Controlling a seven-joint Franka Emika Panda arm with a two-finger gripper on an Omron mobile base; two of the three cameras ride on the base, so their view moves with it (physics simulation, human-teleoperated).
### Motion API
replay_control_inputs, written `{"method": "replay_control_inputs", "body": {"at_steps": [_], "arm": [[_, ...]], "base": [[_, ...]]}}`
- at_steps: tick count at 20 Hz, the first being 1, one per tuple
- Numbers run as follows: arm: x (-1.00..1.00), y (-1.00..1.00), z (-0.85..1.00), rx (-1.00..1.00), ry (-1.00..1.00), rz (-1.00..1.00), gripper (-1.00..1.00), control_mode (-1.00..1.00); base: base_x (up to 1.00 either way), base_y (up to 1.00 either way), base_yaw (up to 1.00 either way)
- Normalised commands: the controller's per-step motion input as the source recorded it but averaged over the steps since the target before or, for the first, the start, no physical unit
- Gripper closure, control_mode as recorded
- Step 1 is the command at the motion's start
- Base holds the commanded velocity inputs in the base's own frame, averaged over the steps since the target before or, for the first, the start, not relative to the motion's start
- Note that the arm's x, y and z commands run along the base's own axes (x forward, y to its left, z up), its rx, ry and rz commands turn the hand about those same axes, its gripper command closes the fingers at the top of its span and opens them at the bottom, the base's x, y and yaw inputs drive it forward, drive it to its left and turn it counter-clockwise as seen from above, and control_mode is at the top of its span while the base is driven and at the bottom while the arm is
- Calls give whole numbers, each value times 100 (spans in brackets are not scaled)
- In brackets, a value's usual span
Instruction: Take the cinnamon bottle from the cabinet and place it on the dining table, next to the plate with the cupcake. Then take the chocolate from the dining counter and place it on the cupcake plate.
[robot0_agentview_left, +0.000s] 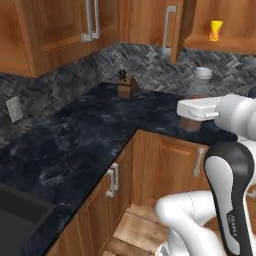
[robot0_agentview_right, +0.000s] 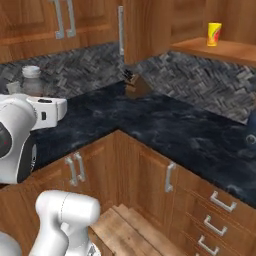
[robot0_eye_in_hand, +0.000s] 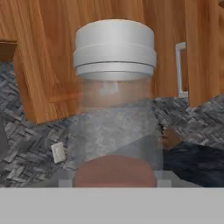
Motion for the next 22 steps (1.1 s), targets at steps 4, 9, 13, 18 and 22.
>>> {"method": "replay_control_inputs", "body": {"at_steps": [4, 9, 13, 18, 22], "arm": [[0, 0, 0, 0, 0, 0, 100, 100], [0, 0, 0, 0, 0, 0, 100, 100], [0, 0, 0, 0, 0, 0, 100, 100], [0, 0, 0, 0, 0, 0, 100, 100], [0, 0, 0, 0, 0, 0, 100, 100]], "base": [[-65, 0, 87], [-55, 0, 91], [-45, 0, 96], [-26, 0, 99], [-12, 0, 100]]}}
